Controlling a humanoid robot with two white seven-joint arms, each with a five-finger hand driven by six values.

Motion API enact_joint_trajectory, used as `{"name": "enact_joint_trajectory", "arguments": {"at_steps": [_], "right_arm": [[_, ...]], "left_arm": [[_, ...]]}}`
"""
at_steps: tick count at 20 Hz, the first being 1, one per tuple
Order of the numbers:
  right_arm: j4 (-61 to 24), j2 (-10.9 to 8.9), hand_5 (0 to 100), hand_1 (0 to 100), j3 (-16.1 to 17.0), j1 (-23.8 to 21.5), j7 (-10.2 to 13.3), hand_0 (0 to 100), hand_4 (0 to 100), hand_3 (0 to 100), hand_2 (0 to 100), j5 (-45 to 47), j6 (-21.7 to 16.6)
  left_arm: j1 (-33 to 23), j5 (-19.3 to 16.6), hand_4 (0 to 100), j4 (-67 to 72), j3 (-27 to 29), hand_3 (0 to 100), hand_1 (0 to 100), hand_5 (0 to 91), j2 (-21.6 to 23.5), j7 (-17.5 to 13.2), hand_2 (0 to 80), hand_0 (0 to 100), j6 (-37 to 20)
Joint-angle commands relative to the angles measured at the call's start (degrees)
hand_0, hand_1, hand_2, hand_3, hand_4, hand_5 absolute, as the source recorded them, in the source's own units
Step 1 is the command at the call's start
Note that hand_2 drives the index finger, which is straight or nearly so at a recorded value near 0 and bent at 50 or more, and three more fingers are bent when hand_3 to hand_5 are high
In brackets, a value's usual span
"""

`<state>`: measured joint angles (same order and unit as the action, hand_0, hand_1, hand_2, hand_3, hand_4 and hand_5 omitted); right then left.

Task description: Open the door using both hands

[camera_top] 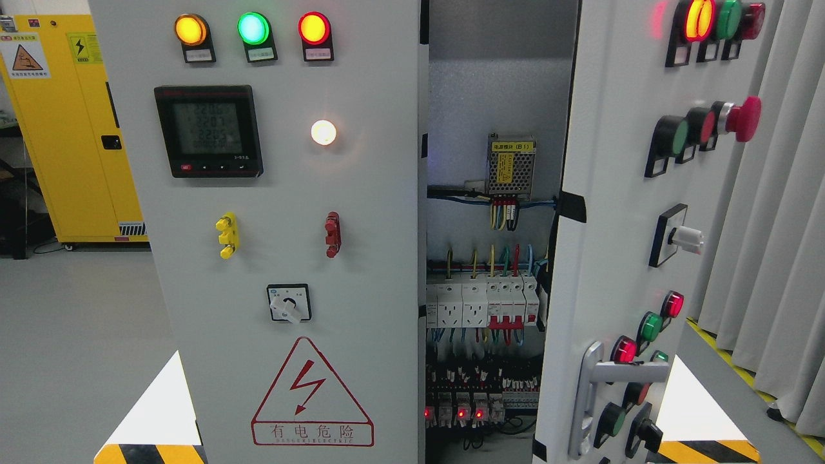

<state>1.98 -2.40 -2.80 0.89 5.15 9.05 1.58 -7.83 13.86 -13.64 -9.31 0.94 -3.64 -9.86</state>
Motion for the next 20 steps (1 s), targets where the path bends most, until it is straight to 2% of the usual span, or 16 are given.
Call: {"name": "enact_joint_trajectory", "arguments": {"at_steps": [1, 3, 4, 7, 9, 11, 16, 18, 20], "right_arm": [[0.05, 0.12, 0, 50, 0.08, 2.01, -0.05, 0, 0, 0, 4, 0.0, 0.0], [0.05, 0.12, 0, 50, 0.08, 2.1, -0.05, 0, 0, 0, 4, 0.0, 0.0], [0.05, 0.12, 0, 50, 0.08, 2.01, -0.05, 0, 0, 0, 4, 0.0, 0.0], [0.05, 0.12, 0, 50, -0.01, 2.1, -0.05, 0, 0, 0, 4, 0.0, 0.0], [0.05, 0.12, 0, 50, 0.07, 2.01, -0.05, 0, 0, 0, 4, 0.0, 0.0], [0.05, 0.12, 0, 50, 0.08, 2.1, 0.04, 0, 0, 0, 4, 0.0, 0.0], [0.05, 0.12, 0, 50, -0.01, 2.01, -0.05, 0, 0, 0, 4, 0.0, 0.0], [0.05, 0.21, 0, 50, -0.01, 2.1, 0.04, 0, 0, 0, 4, 0.0, 0.0], [0.05, 0.21, 0, 50, -0.01, 2.01, -0.05, 0, 0, 0, 4, 0.0, 0.0]], "left_arm": [[-6.31, 0.03, 0, -28.86, 0.26, 0, 56, 0.0, 4.07, -1.01, 0.0, 12, -0.95], [-6.4, 0.11, 0, -33.45, 0.35, 0, 56, 0.0, 5.3, -4.78, 0.0, 12, -0.95], [-6.4, 0.29, 0, -35.12, 0.7, 0, 56, 0.0, 6.26, -8.19, 0.0, 12, -1.04], [-6.58, 0.55, 0, -40.74, 2.19, 0, 56, 0.0, 7.24, -21.54, 0.0, 12, -0.95], [-6.58, 0.55, 0, -44.87, 2.46, 0, 56, 0.0, 7.76, -31.9, 0.0, 12, -0.87], [-6.58, 0.64, 0, -49.43, 2.37, 0, 56, 0.0, 9.69, -37.91, 0.0, 12, -0.87], [-6.84, 1.43, 0, -65.51, 2.11, 0, 56, 0.0, 17.24, -38.63, 0.0, 12, -0.87], [-6.41, 4.67, 0, -71.24, 1.84, 0, 56, 0.0, 21.02, -39.07, 0.0, 12, -0.78], [-5.35, 10.11, 0, -74.76, 1.75, 0, 56, 0.0, 24.71, -42.65, 0.0, 12, -0.6]]}}
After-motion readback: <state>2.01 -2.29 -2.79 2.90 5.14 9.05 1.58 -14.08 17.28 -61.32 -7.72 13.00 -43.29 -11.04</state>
